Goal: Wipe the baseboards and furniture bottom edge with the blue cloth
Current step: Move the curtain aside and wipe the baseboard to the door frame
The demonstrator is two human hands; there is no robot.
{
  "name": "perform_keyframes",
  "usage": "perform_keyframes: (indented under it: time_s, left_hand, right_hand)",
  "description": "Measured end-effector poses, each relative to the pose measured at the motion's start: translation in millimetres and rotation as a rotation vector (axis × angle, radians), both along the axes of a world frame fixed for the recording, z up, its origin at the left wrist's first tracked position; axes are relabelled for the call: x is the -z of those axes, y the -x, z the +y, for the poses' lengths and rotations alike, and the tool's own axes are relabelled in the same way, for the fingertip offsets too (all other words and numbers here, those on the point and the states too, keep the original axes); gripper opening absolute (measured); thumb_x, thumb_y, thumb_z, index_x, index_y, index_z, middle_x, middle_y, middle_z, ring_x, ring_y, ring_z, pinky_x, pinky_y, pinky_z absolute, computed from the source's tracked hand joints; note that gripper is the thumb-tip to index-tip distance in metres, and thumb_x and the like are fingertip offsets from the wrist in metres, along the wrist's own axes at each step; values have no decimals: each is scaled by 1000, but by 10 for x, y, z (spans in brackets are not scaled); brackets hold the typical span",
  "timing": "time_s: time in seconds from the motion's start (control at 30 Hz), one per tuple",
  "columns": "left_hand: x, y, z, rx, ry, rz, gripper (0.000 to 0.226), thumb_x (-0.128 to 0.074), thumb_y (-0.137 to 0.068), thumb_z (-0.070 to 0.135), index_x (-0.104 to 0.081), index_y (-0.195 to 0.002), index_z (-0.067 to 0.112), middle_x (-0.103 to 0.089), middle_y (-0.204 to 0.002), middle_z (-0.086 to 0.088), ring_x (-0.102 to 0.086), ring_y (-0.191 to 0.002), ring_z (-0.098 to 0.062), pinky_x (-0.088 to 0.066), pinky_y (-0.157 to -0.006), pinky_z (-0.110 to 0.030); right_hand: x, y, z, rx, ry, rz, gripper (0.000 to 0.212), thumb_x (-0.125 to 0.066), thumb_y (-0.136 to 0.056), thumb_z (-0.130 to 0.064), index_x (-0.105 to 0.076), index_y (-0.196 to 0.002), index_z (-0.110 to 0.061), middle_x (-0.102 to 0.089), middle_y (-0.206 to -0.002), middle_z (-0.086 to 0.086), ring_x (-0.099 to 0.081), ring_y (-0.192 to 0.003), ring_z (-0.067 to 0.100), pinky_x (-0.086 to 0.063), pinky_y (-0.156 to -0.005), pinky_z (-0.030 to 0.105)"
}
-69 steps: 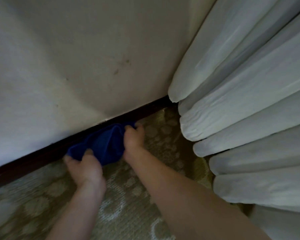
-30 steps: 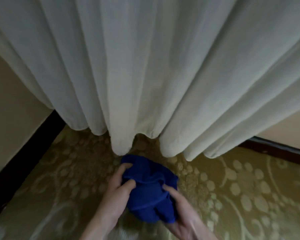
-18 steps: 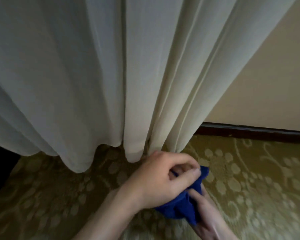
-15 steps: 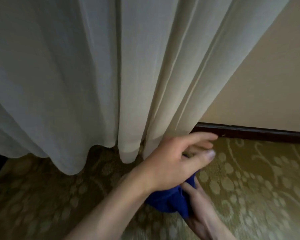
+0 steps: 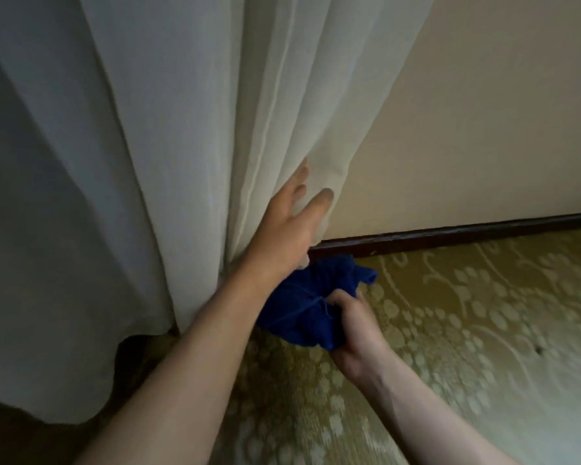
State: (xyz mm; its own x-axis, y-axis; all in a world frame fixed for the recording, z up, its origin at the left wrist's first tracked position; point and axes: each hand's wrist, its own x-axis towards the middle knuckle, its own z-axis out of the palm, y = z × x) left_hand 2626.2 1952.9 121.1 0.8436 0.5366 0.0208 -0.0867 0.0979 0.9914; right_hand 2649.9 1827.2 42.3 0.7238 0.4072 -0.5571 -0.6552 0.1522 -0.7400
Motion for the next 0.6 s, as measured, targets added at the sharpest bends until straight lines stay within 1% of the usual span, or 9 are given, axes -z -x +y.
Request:
perform_keyframes:
  time_s: [0.13, 0.2, 0.23, 0.3, 0.33, 0.4, 0.47, 0.53, 0.6]
  left_hand:
    - [-16, 93, 428, -204, -108, 0, 58, -55, -98, 16, -31, -150, 25, -41, -140, 10, -41, -131, -5, -38, -95, -6]
    - [-30, 192, 666, -419, -168, -83, 48, -54, -96, 11, -41, -143, 11, -52, -129, 1, -49, -117, -8, -41, -94, -15]
    - [-19, 243, 747, -541, -225, -127, 39, -52, -94, 10, -48, -132, 5, -56, -115, 3, -51, -105, -3, -42, -92, -19]
    - [24, 308, 756, -748, -320, -179, 13, -49, -91, 11, -55, -101, 6, -52, -86, 11, -50, -79, 9, -40, -80, -15]
    - [37, 318, 687, -770, -340, -173, 5, -50, -91, 14, -55, -91, 13, -52, -79, 12, -52, -72, 8, -42, -73, -17]
    - [20, 264, 533, -577, -346, -112, 11, -56, -92, 23, -61, -83, 26, -63, -75, 6, -62, -73, -7, -51, -67, -29]
    - [10, 162, 470, -343, -305, -39, 12, -58, -94, 24, -66, -87, 28, -70, -86, 2, -67, -87, -14, -55, -76, -31]
    - [-39, 116, 540, -342, -184, -38, 10, -56, -96, 19, -66, -96, 24, -70, -102, -6, -64, -97, -16, -52, -84, -28]
    - [-87, 200, 716, -440, -121, -75, 12, -55, -95, 9, -64, -97, 17, -68, -103, -14, -61, -94, -18, -48, -83, -28]
  right_hand:
    - [-105, -189, 183, -44, 144, -43, 44, -46, -84, 4, -55, -123, -16, -69, -110, 17, -69, -91, 33, -57, -69, 38]
    - [-144, -271, 304, -51, 226, -86, 42, -45, -85, 5, -54, -122, -13, -66, -104, 16, -67, -84, 30, -55, -64, 34]
    - [-158, -295, 364, -53, 253, -106, 43, -44, -85, 5, -52, -124, -12, -65, -104, 16, -65, -83, 29, -54, -62, 33]
    - [-148, -306, 485, -39, 268, -108, 49, -44, -87, 4, -47, -132, -15, -63, -110, 17, -64, -90, 32, -57, -72, 40]
    - [-135, -296, 551, -33, 269, -98, 52, -44, -88, 3, -44, -135, -16, -61, -115, 17, -63, -97, 34, -57, -82, 45]
    - [-92, -252, 679, -41, 278, -90, 54, -45, -89, 2, -42, -138, -18, -59, -121, 17, -62, -103, 37, -53, -93, 52]
    - [-22, -198, 816, -35, 309, -89, 52, -47, -87, -1, -43, -137, -17, -59, -121, 17, -61, -104, 37, -52, -94, 54]
    - [63, -133, 945, -28, 332, -81, 54, -49, -84, -4, -45, -136, -19, -59, -122, 17, -61, -105, 39, -51, -94, 56]
    - [128, -43, 1037, 5, 369, -49, 56, -49, -83, -7, -46, -136, -21, -59, -124, 16, -60, -108, 40, -50, -96, 56]
